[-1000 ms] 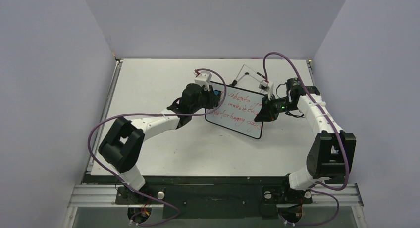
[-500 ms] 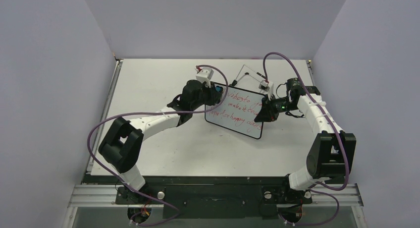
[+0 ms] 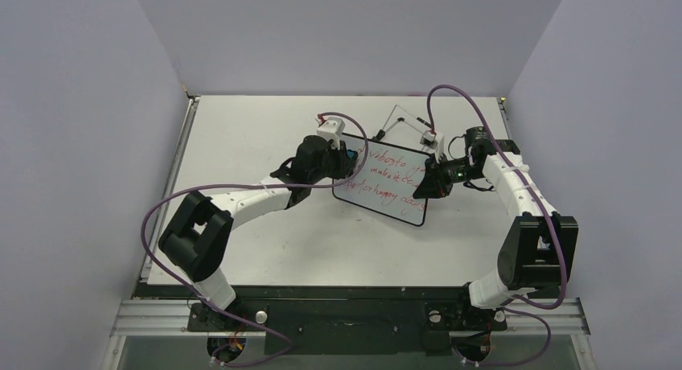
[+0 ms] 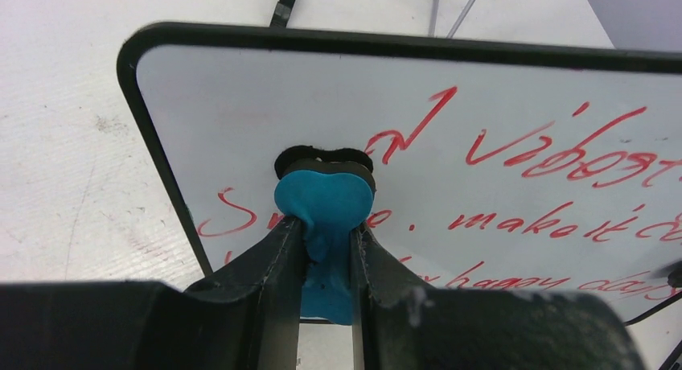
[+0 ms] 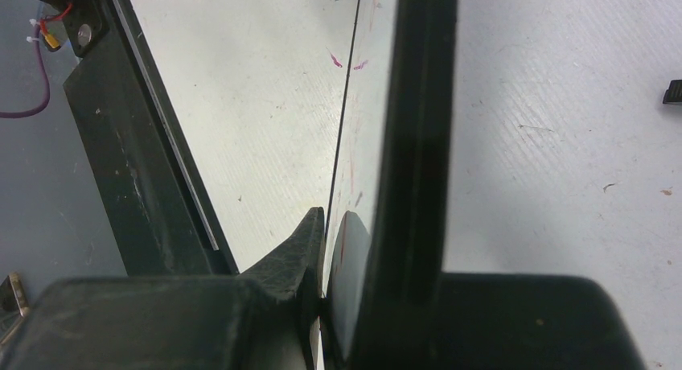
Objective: Erase the whiteboard
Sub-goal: Erase the whiteboard at the center of the board.
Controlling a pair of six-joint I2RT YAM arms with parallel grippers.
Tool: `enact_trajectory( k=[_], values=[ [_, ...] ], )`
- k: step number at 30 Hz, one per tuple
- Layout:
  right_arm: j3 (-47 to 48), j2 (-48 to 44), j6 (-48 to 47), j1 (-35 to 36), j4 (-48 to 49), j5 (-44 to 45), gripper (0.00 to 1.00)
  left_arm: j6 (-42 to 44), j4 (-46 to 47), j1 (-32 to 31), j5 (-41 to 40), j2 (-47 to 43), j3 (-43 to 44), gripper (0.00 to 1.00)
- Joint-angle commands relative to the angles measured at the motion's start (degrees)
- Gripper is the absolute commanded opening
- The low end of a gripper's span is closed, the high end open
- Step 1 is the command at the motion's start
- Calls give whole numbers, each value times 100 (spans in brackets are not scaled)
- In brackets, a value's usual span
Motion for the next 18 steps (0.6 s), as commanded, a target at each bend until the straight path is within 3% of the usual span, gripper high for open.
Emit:
enact_trajectory(
  k=[1, 8, 18],
  values=[
    [57, 0, -528, 228, -540, 34, 0, 223, -75, 82, -82, 76, 910, 0],
    [68, 0, -534, 219, -550, 32, 0, 358, -181, -326, -167, 155, 1169, 0],
    [65, 7, -563, 233, -582, 18, 0, -107, 295, -278, -785, 173, -120, 0]
  ],
)
